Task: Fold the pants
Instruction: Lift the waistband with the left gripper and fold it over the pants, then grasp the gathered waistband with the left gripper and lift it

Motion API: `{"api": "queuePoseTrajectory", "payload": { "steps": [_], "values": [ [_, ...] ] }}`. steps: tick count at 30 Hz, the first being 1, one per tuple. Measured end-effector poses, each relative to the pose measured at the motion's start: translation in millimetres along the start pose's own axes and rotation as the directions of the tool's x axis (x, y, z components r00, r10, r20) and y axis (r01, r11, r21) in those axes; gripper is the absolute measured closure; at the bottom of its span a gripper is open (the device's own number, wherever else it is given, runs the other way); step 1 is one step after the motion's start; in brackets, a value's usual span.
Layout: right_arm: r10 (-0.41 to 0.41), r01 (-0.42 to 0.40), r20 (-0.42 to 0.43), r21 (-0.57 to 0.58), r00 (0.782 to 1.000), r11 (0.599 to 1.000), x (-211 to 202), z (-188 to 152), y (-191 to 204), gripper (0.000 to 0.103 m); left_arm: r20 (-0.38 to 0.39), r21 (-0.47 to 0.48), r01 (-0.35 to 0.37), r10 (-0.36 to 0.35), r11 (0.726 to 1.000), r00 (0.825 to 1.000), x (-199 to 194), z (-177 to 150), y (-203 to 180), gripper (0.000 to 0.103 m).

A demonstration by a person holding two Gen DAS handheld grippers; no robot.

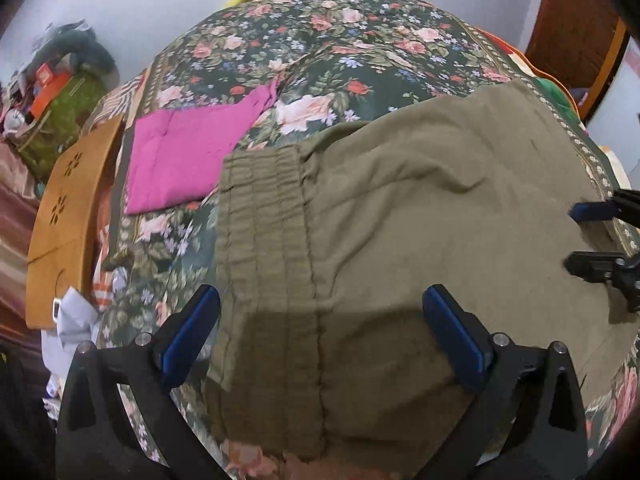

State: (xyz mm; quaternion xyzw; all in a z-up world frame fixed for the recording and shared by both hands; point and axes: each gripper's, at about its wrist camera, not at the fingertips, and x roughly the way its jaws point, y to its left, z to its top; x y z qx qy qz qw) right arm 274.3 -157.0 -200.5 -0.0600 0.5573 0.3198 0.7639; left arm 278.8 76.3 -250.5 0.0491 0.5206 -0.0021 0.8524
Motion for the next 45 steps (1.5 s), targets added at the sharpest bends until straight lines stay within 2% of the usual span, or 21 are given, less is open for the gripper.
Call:
{"api": "queuePoseTrajectory", "payload": {
  "steps": [16, 20, 22, 27, 31, 34, 38, 40, 43, 44, 45],
  "values": [
    [-0.043, 0.039, 0.052, 0.078, 0.998, 0.996, -36.9, -55.3, -2.0, 0.023, 0.033, -0.09, -0.069, 0.072, 0.994, 0.997, -42.6, -41.3, 19.3, 0.0],
    [-0.063, 0.058, 0.067, 0.08, 0.996, 0.995, -44.1, -57.5, -0.1, 0.023, 0.04, -0.137, -0.065, 0.071, 0.988, 0.997, -54.3, -46.4, 25.1, 0.0],
    [-0.087, 0.079, 0.107, 0.07, 0.99, 0.994, -52.2, -53.8, 4.6, 0.023, 0.052, -0.159, -0.058, 0.067, 0.986, 0.996, -61.6, -47.6, 28.1, 0.0],
    [-0.089, 0.081, 0.233, 0.044, 0.968, 0.996, -72.7, -36.1, 24.2, 0.023, 0.088, -0.239, 0.031, -0.01, 0.971, 0.996, -78.4, -50.8, 33.7, 0.0],
    [-0.066, 0.066, 0.292, 0.01, 0.954, 0.998, -73.6, -22.5, 41.9, 0.023, 0.083, -0.28, 0.114, -0.095, 0.953, 0.992, -78.7, -54.7, 30.4, 0.0],
    [-0.056, 0.063, 0.283, -0.013, 0.957, 0.998, -59.9, -15.4, 52.0, 0.023, 0.061, -0.293, 0.176, -0.165, 0.94, 0.984, -73.3, -59.0, 22.8, 0.0],
    [-0.06, 0.072, 0.222, -0.048, 0.973, 0.996, -33.1, -17.4, 57.7, 0.023, 0.025, -0.31, 0.237, -0.242, 0.921, 0.97, -62.7, -66.9, 14.2, 0.0],
    [-0.076, 0.09, 0.195, -0.064, 0.978, 0.994, -23.8, -21.3, 59.3, 0.023, 0.011, -0.333, 0.284, -0.298, 0.899, 0.955, -56.7, -70.4, 13.7, 0.0],
    [-0.083, 0.101, 0.194, -0.089, 0.978, 0.991, -20.4, -28.6, 60.0, 0.023, 0.012, -0.409, 0.385, -0.417, 0.827, 0.909, -46.9, -73.9, 19.6, 0.0],
    [-0.078, 0.096, 0.192, -0.087, 0.978, 0.992, -21.1, -29.6, 58.7, 0.023, 0.019, -0.434, 0.398, -0.433, 0.808, 0.901, -43.8, -73.8, 22.6, 0.0],
    [-0.068, 0.084, 0.181, -0.082, 0.981, 0.993, -20.7, -29.0, 56.5, 0.023, 0.022, -0.443, 0.403, -0.439, 0.801, 0.898, -42.2, -72.7, 23.8, 0.0]
  ]
}}
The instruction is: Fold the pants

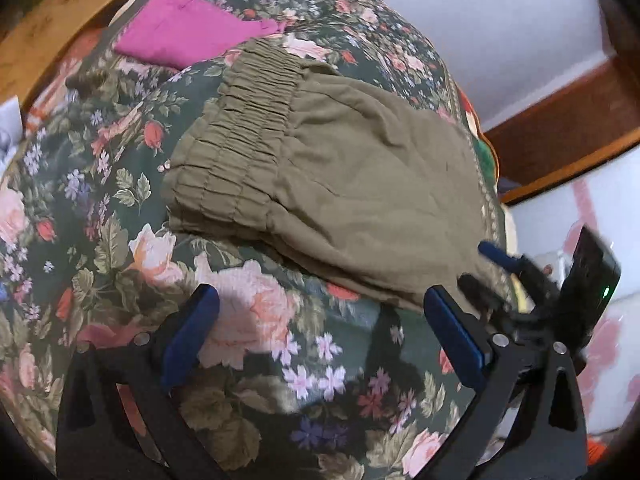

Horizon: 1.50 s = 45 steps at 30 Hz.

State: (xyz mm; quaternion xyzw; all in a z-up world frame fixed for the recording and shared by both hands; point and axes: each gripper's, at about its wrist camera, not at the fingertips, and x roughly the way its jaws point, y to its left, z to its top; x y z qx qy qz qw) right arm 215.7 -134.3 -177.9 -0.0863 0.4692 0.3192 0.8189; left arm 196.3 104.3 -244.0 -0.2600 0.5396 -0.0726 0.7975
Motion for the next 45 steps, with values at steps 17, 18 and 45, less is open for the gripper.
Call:
{"api": "queuePoseTrajectory", "payload": {
  "steps": [17, 18, 45],
  "values": [
    [0.088, -0.086, -0.022, 0.092, 0.996, 0.992, 7.3, -8.4, -8.8, 0.023, 0.038, -0.128, -0.024, 0.029, 0.991, 0.999, 24.8, 53.6, 20.0, 0.055],
    [0.09, -0.088, -0.023, 0.095, 0.996, 0.992, 7.0, -8.4, -9.3, 0.023, 0.051, -0.143, -0.024, 0.032, 0.989, 0.998, 24.5, 52.9, 23.2, 0.058],
    [0.068, -0.068, 0.008, 0.232, 0.998, 0.97, -27.1, -48.3, -35.4, 0.023, 0.534, 0.2, -0.615, 0.441, 0.763, 0.721, -63.6, -4.3, -84.6, 0.071]
  ]
}}
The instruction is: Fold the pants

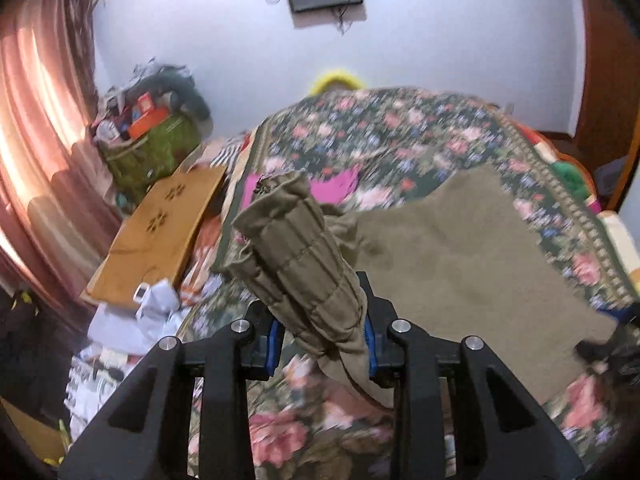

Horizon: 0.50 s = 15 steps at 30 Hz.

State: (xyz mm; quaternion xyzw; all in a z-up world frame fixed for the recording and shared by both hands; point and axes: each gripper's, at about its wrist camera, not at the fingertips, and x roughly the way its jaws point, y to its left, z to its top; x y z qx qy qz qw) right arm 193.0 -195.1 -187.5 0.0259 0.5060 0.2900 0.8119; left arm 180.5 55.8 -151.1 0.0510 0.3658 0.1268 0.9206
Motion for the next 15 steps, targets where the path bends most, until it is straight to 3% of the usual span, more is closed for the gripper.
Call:
{"api": "queuePoseTrajectory", "payload": {
  "steps": [7, 15],
  "values": [
    [0.023, -0.023, 0.004, 0.016, 1.0, 1.0, 1.2, -1.8, -4.1, 0.023, 0.046, 0.029, 0.163, -0.164, 0.986, 0.985, -23.0, 34.8, -33.1, 0.072],
    [0.033, -0.033, 0.015, 0.016, 0.999, 0.999, -0.7, -4.4, -2.4, 0.023, -0.048, 0.038, 0.406, -0.404, 0.913, 0.913, -17.1, 56.7, -88.1, 0.075]
  ]
}}
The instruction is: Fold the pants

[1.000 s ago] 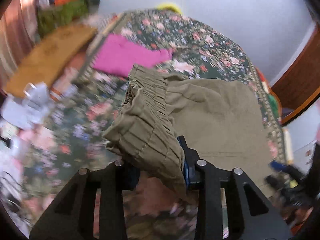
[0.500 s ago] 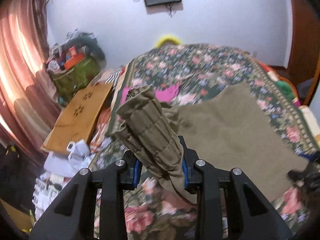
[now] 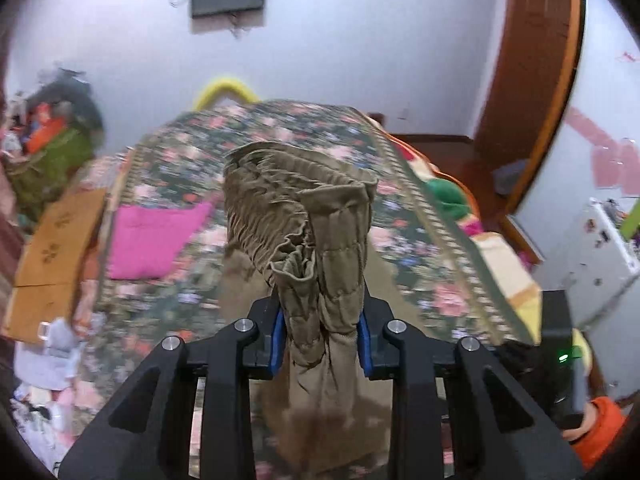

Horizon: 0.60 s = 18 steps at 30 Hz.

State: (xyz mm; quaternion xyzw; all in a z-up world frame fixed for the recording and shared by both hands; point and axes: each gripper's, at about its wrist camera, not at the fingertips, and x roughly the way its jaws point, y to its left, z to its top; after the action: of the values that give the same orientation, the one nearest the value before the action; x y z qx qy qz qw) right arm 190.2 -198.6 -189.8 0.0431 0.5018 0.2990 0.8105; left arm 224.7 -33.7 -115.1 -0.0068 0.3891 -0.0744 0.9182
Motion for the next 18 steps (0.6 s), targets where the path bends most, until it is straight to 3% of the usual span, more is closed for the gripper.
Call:
{"api": "queuePoseTrajectory", "payload": {
  "steps": [9, 14, 17, 18],
  "values": [
    [0.016, -0.016, 0.008, 0.01, 1.0, 1.0, -2.4, -1.6, -0.7, 0.023, -0.12, -0.007, 0.136, -0.135, 0.991, 0.984, 41.5, -11.2, -30.9, 0.075],
    [0.023, -0.023, 0.008, 0.016, 1.0, 1.0, -2.1, -1.6, -0.8, 0.023, -0.191, 0.017, 0.175, -0.168, 0.984, 0.967, 51.5, -20.5, -40.4, 0.074],
    [0.024, -0.024, 0.008, 0.018, 1.0, 1.0, -1.7, -0.9, -1.0, 0.023, -0.231, 0.024, 0.198, -0.187, 0.98, 0.955, 54.2, -23.9, -45.0, 0.056],
    [0.023, -0.023, 0.008, 0.018, 1.0, 1.0, -1.7, -0.9, -1.2, 0.023, -0.238, 0.008, 0.223, -0.215, 0.975, 0.947, 54.7, -24.9, -44.4, 0.043]
  ]
}}
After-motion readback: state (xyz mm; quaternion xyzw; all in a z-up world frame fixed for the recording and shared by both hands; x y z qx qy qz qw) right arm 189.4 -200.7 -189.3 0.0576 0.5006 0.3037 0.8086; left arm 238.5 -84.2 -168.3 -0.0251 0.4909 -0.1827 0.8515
